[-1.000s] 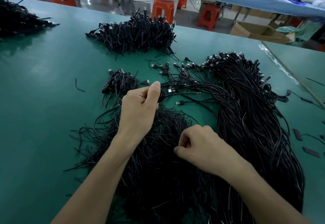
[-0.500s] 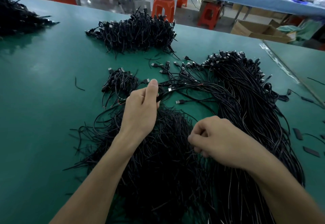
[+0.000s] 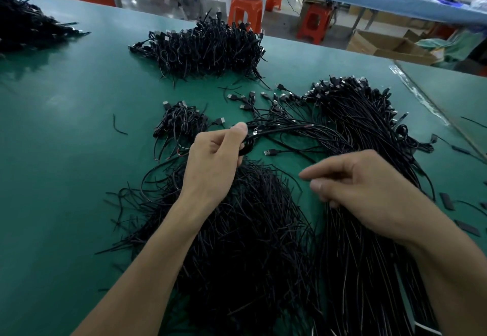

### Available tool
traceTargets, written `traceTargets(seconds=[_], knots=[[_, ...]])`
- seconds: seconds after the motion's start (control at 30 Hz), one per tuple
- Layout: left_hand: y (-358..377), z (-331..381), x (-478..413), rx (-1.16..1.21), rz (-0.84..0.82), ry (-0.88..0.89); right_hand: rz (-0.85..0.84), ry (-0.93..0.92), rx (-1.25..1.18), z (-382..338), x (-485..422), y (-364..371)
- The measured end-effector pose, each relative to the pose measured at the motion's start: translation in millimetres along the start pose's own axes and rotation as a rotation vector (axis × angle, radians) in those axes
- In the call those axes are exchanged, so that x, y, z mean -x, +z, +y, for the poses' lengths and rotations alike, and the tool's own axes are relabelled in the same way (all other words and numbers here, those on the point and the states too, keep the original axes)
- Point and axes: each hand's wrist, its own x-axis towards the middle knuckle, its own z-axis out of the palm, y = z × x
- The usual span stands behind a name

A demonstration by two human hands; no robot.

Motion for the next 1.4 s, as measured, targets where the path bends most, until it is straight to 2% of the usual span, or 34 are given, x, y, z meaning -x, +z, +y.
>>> traceTargets(seconds=[0.17, 0.27, 0.43, 0.6, 0.83, 1.03, 1.13, 1.23, 1.33, 1.4], knots=[[8.7, 7.1, 6.9, 0.091, -0.201, 0.036, 0.33, -0.113, -0.228, -12.3, -13.3, 25.3], [13.3, 10.6, 10.5, 0.109, -0.321, 0.045, 0.403, -0.163, -0.357, -22.0, -16.7, 41.1], [15.4, 11.9, 10.8, 0.219, -0.265, 0.004, 0.349, -0.267, -0.307, -30.0, -10.5, 50.6], [17.7, 14.1, 11.3, 0.249, -0.161, 0.038, 0.337, -0.303, -0.129, -34.8, -4.1, 52.8], [17.3, 17.8, 12.3, 0.291, -0.092, -0.009, 0.406, -0.276, -0.166, -34.1, -5.4, 57.0], [18.4, 21.4, 14.0, 0.366, -0.121, -0.05, 0.423, -0.486, 0.146, -38.7, -2.5, 60.9], [18.3, 15.3, 10.4, 0.185, -0.122, -0.135, 0.364, -0.589, 0.409, -41.3, 2.6, 57.2], [13.4, 9.4, 11.0, 0.2, -0.304, -0.267, 0.301, -0.679, 0.651, -46.7, 6.4, 44.5], [5.3, 7.9, 11.4, 0.228, -0.532, -0.398, 0.251, -0.796, 0.75, -54.2, 8.8, 34.0], [2.2, 7.8, 11.2, 0.21, -0.621, -0.465, 0.204, -0.814, 0.747, -56.2, 9.0, 29.7]])
